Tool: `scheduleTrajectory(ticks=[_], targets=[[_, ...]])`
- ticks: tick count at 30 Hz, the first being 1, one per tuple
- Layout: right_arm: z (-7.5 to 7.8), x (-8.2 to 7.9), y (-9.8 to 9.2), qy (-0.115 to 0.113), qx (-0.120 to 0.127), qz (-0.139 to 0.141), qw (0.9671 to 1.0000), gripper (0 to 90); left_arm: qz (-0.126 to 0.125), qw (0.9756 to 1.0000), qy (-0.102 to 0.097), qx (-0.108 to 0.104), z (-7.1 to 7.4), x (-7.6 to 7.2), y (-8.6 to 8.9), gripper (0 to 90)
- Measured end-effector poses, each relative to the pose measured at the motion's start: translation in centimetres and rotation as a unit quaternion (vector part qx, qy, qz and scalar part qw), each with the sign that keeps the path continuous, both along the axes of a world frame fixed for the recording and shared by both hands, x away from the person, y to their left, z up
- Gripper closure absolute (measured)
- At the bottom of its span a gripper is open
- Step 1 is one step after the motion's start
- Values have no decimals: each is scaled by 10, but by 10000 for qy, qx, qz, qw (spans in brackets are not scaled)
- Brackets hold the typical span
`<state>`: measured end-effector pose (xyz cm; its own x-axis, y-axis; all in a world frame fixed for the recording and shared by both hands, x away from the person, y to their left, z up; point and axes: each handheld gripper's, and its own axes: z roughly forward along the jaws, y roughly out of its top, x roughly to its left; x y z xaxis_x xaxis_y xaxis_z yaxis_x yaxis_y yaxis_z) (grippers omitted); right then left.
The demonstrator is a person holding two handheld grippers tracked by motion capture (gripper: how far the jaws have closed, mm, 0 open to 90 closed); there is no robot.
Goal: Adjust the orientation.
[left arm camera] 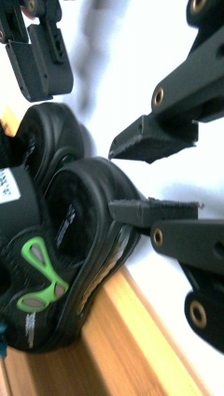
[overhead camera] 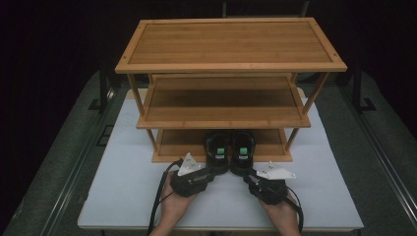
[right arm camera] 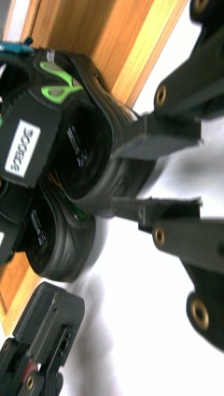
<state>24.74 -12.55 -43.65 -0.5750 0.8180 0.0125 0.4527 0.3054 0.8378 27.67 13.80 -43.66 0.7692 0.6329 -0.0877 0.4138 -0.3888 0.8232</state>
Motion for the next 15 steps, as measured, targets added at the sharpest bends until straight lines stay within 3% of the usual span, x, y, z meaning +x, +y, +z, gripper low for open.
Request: scheduleTrajectory(ticks=[5, 8, 15], targets=[[-2, -2, 6, 19, -75, -35, 10000, 813, 60, 10000, -54, 17, -1, 2, -1, 787], [-2, -1, 5, -25, -100, -96, 9999, 865, 108, 9999, -94, 44, 1, 1, -2, 791], [-1, 1, 9, -105, -237, -237, 9994, 895, 132, 9998, -83, 87, 3, 6, -4, 812]])
